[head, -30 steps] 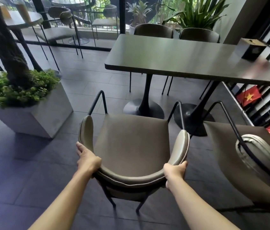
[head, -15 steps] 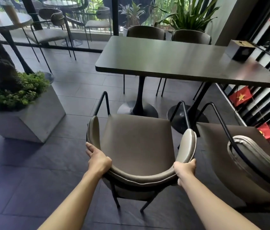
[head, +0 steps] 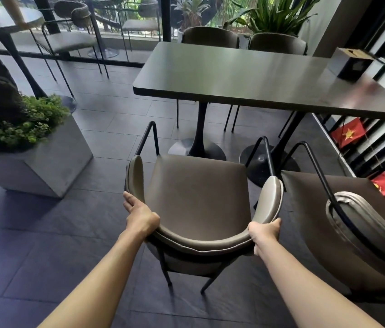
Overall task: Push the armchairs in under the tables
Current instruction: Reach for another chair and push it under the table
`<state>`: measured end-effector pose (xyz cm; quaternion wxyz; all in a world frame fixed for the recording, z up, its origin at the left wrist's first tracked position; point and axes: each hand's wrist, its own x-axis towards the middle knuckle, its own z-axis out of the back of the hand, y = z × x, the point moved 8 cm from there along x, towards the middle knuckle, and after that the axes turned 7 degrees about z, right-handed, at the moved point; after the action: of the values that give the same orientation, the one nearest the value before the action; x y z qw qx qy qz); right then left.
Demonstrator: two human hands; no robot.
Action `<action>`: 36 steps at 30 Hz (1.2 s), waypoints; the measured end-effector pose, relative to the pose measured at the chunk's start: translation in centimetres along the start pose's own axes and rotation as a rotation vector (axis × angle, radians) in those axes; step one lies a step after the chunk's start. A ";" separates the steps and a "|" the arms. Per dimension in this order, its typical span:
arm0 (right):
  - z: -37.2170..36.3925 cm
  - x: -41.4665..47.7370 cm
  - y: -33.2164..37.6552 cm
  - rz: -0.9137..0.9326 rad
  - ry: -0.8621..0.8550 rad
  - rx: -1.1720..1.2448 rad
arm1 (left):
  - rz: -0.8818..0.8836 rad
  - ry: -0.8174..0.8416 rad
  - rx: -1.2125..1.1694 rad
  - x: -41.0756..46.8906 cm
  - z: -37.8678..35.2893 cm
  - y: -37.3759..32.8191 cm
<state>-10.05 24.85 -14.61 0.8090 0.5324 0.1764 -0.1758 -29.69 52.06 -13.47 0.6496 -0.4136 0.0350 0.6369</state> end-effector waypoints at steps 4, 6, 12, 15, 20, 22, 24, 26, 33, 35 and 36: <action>0.3 0.2 0.2 -0.007 0.001 -0.008 | 0.014 0.002 -0.007 -0.1 -0.3 -0.2; 0.3 0.1 0.2 -0.006 0.003 -0.008 | 0.014 -0.002 -0.002 -0.1 -0.3 -0.2; 0.4 -0.1 0.4 -0.011 0.015 -0.010 | 0.027 -0.012 0.013 -0.2 -0.1 -0.2; 0.4 0.0 0.4 -0.004 0.013 -0.005 | 0.042 -0.010 0.018 -0.2 -0.2 -0.1; 0.8 0.3 0.7 0.005 0.017 -0.021 | 0.041 -0.010 0.019 -0.3 -0.4 0.0; 0.8 0.4 0.7 0.003 0.024 -0.025 | 0.038 -0.009 0.014 -0.5 -0.5 -0.1; 0.8 0.5 0.7 0.006 0.030 -0.034 | 0.042 -0.006 0.004 -0.6 -0.5 -0.2; 0.8 0.5 0.6 0.004 0.036 -0.035 | 0.044 -0.002 -0.007 -0.7 -0.5 -0.2; 1.2 1.2 0.9 -0.001 0.057 -0.069 | 0.037 -0.007 -0.003 -0.9 -1.0 -0.6; 1.1 1.3 0.9 -0.006 0.059 -0.078 | 0.039 -0.010 -0.003 -0.9 -1.0 -0.7; 1.1 1.4 0.8 -0.011 0.058 -0.075 | 0.042 -0.012 -0.001 -0.9 -1.0 -0.7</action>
<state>-8.35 24.02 -14.17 0.8220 0.5056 0.2092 -0.1578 -28.74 50.88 -13.25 0.6360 -0.4095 0.0397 0.6529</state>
